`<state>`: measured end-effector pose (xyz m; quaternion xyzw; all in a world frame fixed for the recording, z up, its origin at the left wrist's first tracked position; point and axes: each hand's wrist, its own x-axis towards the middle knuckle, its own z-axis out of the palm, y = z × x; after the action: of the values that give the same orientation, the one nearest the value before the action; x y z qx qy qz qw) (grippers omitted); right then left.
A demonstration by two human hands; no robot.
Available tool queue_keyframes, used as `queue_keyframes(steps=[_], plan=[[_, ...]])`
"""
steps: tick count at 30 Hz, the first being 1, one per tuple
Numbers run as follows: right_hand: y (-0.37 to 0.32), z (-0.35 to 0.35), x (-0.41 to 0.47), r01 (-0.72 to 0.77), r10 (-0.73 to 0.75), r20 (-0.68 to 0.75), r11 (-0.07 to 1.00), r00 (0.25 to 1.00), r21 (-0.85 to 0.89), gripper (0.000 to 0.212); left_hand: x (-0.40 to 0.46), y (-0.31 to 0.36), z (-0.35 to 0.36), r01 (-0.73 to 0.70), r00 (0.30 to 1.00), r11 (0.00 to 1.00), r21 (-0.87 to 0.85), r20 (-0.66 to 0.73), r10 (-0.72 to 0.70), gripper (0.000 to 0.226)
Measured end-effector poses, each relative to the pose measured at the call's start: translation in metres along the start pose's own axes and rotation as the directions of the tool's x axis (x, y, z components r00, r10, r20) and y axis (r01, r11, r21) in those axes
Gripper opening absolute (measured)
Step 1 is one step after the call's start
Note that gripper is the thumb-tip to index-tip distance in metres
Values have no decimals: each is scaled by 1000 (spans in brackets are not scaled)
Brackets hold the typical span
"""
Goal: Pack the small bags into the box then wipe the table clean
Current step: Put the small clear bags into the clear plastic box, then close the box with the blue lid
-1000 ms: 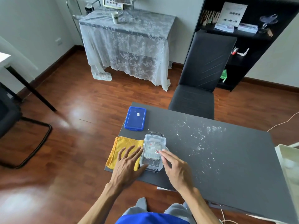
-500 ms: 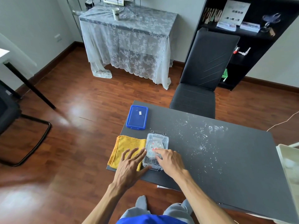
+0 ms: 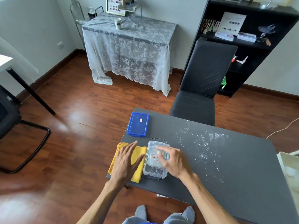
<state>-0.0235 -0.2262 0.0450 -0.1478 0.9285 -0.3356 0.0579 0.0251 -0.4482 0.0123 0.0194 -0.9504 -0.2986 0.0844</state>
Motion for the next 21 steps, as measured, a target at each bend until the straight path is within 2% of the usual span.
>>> queue_keyframes(steps=[6,14,18,21], plan=[[-16,-10,65,-61,61,-6,997,998,52,28,65,-14,-19,73,997,994,86,22,-75,54],[-8,20,134,-236,237,163,971,958,-29,37,117,-44,0,236,966,964,120,83,-247,50],[0,42,153,-241,272,318,961,908,-134,50,132,-53,17,268,953,956,122,109,-281,49],[3,56,168,-284,320,348,947,881,-152,53,136,-57,28,333,933,936,113,101,-345,48]])
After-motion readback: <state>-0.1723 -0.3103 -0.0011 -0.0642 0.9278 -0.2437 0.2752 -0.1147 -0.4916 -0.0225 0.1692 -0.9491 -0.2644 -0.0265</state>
